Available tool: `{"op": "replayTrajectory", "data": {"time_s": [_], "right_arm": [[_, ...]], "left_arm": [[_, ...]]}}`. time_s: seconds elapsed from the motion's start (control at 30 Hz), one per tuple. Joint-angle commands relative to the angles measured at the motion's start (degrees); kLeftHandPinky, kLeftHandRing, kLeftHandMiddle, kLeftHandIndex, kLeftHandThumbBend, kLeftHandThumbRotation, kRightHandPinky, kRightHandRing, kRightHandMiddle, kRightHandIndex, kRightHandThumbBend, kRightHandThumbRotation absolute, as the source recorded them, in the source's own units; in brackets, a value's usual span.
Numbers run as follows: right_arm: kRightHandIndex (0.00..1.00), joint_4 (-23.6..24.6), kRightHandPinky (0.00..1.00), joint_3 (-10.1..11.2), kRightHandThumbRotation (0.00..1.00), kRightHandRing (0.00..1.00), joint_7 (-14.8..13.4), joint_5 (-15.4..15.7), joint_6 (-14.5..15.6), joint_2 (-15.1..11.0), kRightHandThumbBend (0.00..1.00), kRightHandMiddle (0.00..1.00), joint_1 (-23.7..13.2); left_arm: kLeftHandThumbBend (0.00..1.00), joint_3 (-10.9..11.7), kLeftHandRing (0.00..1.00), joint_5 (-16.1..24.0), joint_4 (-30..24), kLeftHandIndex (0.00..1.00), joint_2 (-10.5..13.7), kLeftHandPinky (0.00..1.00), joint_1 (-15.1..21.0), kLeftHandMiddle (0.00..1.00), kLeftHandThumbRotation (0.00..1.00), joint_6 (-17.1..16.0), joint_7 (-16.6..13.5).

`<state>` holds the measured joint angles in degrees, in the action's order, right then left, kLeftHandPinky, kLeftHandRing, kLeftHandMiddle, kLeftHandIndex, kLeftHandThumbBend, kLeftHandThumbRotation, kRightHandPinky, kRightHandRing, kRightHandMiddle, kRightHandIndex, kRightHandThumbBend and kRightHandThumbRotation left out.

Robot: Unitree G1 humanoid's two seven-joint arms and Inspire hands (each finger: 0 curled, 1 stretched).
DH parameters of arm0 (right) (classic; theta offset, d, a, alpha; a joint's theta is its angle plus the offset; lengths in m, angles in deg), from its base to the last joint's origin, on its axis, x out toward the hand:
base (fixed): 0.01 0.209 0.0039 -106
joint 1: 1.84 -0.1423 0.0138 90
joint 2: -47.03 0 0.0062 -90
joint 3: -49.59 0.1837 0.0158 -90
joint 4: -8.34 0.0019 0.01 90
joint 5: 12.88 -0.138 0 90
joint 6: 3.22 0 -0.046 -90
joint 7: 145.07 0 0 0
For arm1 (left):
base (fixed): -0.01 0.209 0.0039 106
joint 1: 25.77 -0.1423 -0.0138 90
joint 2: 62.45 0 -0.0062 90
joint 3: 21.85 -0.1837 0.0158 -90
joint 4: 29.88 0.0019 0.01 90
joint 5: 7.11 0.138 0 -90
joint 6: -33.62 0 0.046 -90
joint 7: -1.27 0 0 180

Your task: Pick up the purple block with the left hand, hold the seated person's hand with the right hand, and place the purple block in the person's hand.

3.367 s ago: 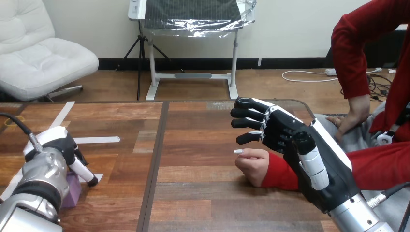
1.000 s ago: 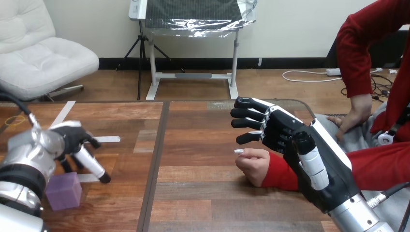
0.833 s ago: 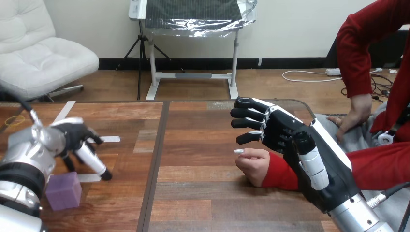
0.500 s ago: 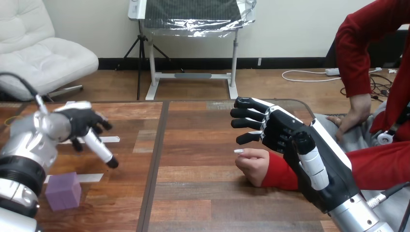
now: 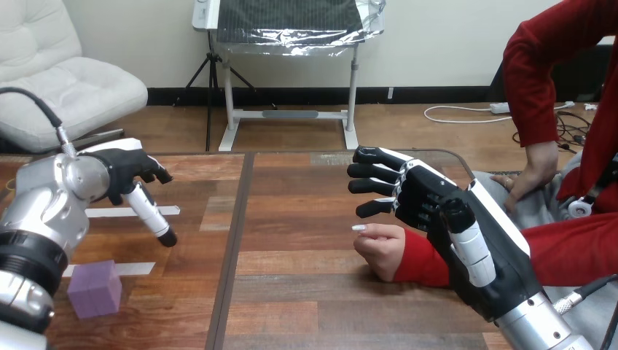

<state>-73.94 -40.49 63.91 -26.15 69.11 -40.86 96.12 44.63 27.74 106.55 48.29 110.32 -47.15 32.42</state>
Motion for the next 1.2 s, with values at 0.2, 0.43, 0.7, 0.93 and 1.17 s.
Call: {"op": "replayTrajectory", "data": {"time_s": [0.2,0.43,0.7,0.93,1.17], "right_arm": [[0.83,1.9,0.69,0.5,1.0,0.8,-0.3,-0.3,-0.8,-0.2,0.91,0.82,-1.9],[0.83,2.1,0.69,0.6,1.0,0.8,-0.2,-0.4,-0.7,-0.4,0.91,0.82,-1.8],[0.84,2.0,0.69,0.7,1.0,0.8,-0.2,-0.5,-0.6,-0.4,0.91,0.82,-1.7],[0.84,2.0,0.7,0.7,1.0,0.81,-0.3,-0.1,-0.8,-0.4,0.91,0.82,-1.7],[0.84,1.7,0.7,0.7,1.0,0.81,-0.2,-0.2,-1.1,-0.4,0.9,0.83,-1.9]], "left_arm": [[1.0,-3.7,0.9,6.2,-4.1,0.88,3.6,0.76,0.0,0.92,0.13,-2.1,1.8],[1.0,-5.2,0.88,9.0,-1.8,0.89,3.5,0.74,1.0,0.9,0.13,-2.6,2.2],[1.0,-7.3,0.89,11.7,-0.1,0.89,3.7,0.76,1.8,0.9,0.12,-3.7,3.3],[1.0,-9.1,0.87,13.9,0.7,0.87,4.5,0.77,1.4,0.88,0.12,-6.5,3.0],[0.98,-9.8,0.88,14.8,3.1,0.87,4.2,0.77,1.7,0.87,0.12,-7.5,3.4]]}}
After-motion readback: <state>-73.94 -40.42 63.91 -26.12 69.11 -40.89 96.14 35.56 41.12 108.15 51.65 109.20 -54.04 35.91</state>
